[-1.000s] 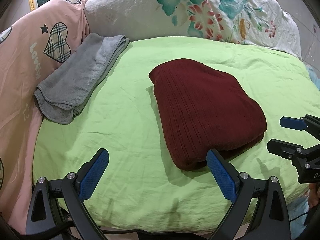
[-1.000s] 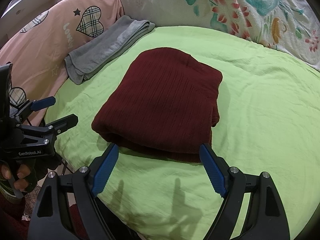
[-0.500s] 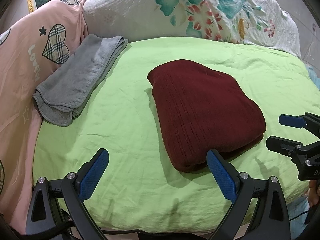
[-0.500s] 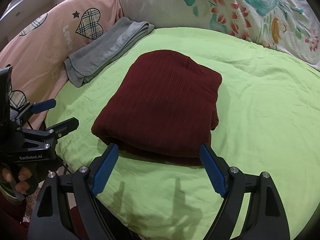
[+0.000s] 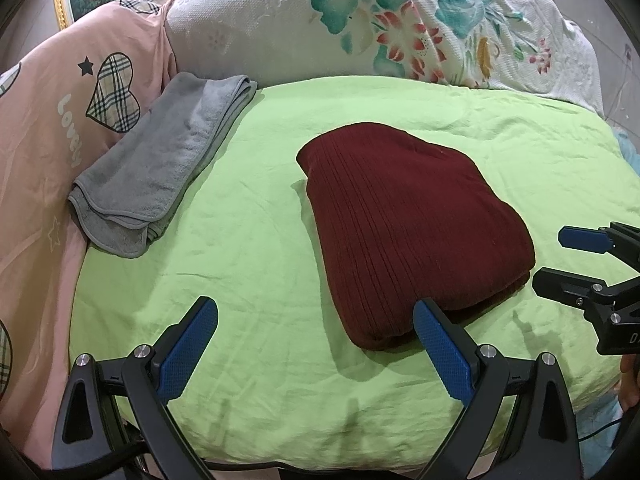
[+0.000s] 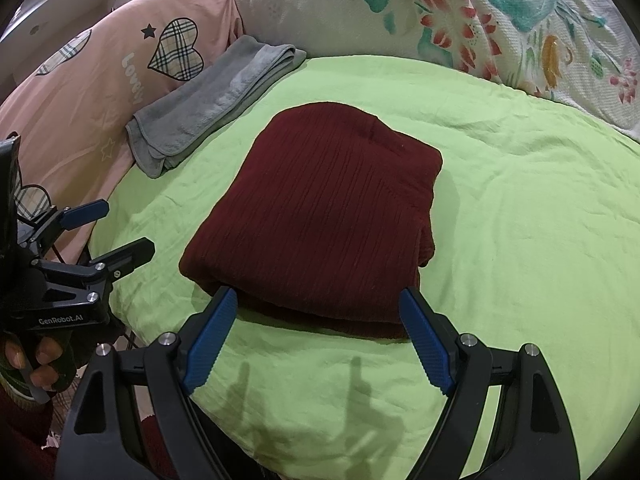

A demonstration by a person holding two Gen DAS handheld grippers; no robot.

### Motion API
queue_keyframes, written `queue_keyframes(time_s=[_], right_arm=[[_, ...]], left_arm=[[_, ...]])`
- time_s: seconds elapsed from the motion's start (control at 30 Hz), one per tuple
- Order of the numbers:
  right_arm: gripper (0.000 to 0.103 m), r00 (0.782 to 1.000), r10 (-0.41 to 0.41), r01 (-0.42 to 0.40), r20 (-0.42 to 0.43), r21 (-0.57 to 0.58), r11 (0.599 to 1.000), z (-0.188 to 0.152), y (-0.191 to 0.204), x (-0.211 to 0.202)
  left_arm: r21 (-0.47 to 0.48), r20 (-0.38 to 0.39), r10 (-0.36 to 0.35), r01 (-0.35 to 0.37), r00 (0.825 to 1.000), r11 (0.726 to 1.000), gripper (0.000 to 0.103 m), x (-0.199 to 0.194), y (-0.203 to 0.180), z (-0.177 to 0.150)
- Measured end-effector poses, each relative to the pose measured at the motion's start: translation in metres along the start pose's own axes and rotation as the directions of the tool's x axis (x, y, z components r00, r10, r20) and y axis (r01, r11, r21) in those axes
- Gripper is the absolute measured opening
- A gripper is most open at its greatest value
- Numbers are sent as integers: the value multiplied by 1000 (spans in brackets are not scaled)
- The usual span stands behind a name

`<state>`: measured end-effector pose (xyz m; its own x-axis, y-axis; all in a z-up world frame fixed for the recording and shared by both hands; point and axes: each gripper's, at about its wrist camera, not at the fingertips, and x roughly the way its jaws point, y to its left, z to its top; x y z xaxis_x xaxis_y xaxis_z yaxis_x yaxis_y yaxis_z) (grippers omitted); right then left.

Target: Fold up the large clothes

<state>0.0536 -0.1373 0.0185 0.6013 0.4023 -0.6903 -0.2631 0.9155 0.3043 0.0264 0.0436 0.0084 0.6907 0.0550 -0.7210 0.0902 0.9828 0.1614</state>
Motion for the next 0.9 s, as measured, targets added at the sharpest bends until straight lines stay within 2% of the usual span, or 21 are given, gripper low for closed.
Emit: queue_keyframes(time_s=[0.67,0.9], right_arm=[[83,1000,8,-8,6,20,1000,9,-13,6],[83,1000,11,-11,11,33,999,17,-17,13]], left_arm=[[4,-1,2,-2,1000,1000,99,10,-2,15],[-24,-12,-10,10,1000,1000,99,21,3,23]])
